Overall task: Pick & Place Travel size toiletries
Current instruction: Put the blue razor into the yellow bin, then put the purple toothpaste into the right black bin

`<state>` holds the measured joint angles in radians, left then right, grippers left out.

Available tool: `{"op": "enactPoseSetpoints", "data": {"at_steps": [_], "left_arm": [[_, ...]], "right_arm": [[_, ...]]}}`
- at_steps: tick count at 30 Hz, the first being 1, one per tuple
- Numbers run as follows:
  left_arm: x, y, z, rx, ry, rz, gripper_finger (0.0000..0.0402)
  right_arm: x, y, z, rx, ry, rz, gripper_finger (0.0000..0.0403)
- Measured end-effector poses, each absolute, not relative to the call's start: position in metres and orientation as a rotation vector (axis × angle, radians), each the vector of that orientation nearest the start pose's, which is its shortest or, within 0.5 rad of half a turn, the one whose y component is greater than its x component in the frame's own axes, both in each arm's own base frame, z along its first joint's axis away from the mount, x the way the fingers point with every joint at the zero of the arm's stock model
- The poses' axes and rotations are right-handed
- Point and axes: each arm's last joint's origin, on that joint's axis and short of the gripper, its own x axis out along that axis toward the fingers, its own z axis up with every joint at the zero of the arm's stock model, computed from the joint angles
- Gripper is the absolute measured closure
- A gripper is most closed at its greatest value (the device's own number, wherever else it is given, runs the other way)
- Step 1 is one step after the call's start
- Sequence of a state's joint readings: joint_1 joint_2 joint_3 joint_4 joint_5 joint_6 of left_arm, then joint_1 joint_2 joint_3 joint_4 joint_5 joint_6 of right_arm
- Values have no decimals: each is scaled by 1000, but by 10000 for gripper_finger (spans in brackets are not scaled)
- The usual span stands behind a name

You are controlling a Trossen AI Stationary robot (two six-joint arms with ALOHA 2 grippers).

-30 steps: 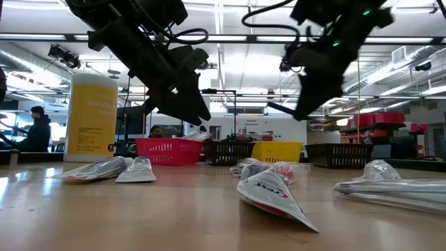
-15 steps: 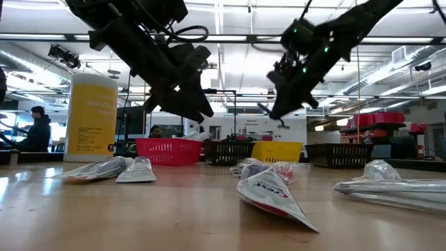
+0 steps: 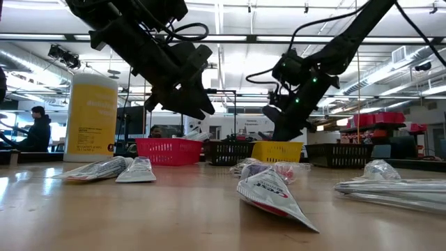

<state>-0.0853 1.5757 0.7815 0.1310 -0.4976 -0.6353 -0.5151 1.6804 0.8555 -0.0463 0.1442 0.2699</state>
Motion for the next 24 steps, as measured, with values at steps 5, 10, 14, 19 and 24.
{"op": "enactPoseSetpoints", "data": {"at_steps": [5, 10, 14, 19, 24], "left_arm": [[309, -12, 177, -409, 485, 586, 244], [309, -12, 177, -419, 486, 585, 244], [309, -14, 176, -432, 510, 544, 244], [307, -19, 179, -429, 513, 527, 244], [303, -24, 196, -402, 552, 545, 244]], "right_arm": [[277, -165, 152, 423, 773, -742, 335], [277, -165, 151, 434, 773, -724, 296], [277, -165, 152, 431, 774, -723, 269], [278, -164, 152, 400, 783, -707, 247], [279, -158, 161, 328, 781, -628, 238]]}}
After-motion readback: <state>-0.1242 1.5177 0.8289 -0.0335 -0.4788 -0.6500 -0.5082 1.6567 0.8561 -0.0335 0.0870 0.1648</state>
